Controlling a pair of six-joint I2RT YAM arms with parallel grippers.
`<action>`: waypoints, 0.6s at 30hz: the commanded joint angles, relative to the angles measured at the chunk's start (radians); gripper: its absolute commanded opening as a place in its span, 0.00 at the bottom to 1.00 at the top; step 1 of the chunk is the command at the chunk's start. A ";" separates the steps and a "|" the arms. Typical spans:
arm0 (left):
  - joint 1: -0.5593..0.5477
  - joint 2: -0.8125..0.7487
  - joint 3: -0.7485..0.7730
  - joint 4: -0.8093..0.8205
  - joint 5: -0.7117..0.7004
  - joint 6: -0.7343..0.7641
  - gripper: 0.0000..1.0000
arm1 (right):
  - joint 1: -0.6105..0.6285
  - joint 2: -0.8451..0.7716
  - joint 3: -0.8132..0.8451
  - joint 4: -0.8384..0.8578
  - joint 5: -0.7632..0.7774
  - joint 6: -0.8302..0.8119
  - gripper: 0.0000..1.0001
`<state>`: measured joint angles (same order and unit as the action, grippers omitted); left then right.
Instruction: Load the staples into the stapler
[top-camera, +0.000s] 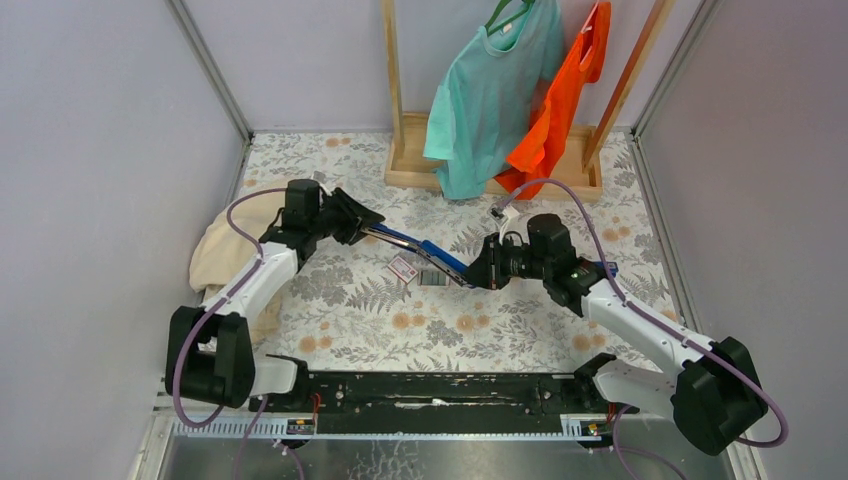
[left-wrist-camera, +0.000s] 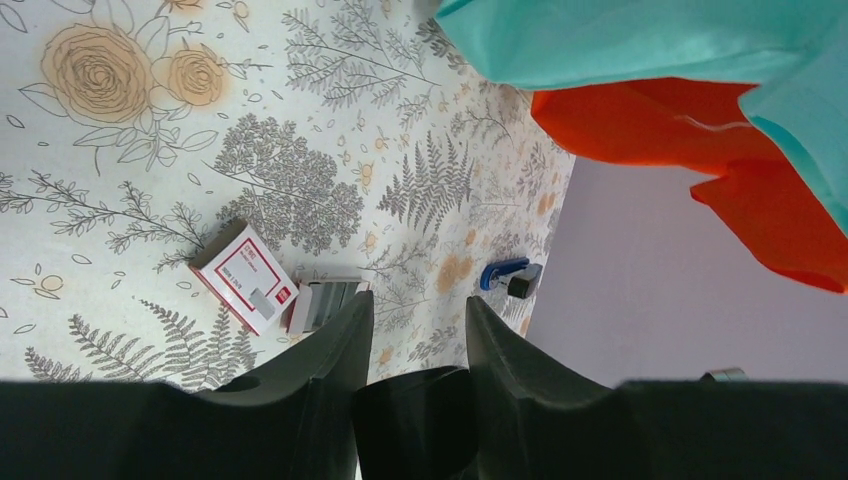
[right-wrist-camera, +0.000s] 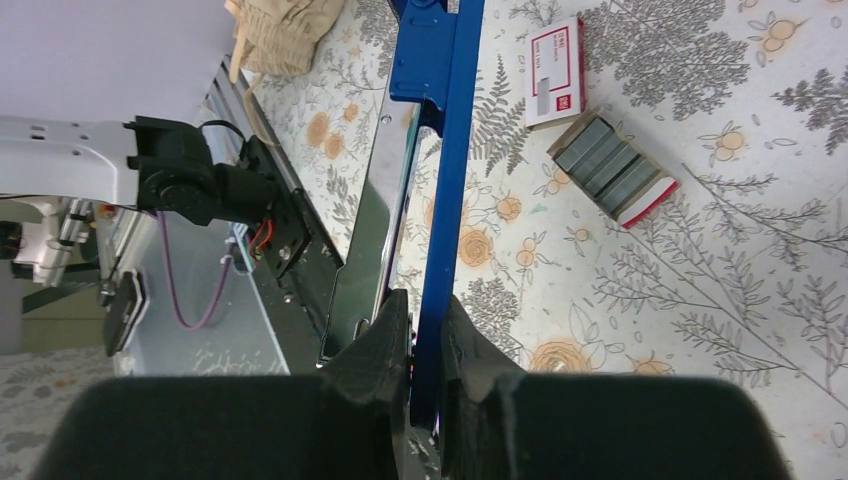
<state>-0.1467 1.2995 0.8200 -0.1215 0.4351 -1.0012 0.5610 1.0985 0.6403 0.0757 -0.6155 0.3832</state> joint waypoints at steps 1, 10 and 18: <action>0.070 0.069 -0.034 0.060 -0.314 0.023 0.35 | -0.003 -0.082 0.091 0.157 -0.200 -0.003 0.00; 0.071 0.149 -0.056 0.095 -0.282 -0.022 0.52 | -0.021 -0.091 0.084 0.264 -0.239 0.091 0.00; 0.071 0.162 -0.038 0.072 -0.270 -0.029 0.75 | -0.026 -0.097 0.062 0.293 -0.179 0.124 0.00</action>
<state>-0.0723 1.4704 0.7681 -0.0643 0.2050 -1.0405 0.5419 1.0248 0.6453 0.2352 -0.7879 0.4839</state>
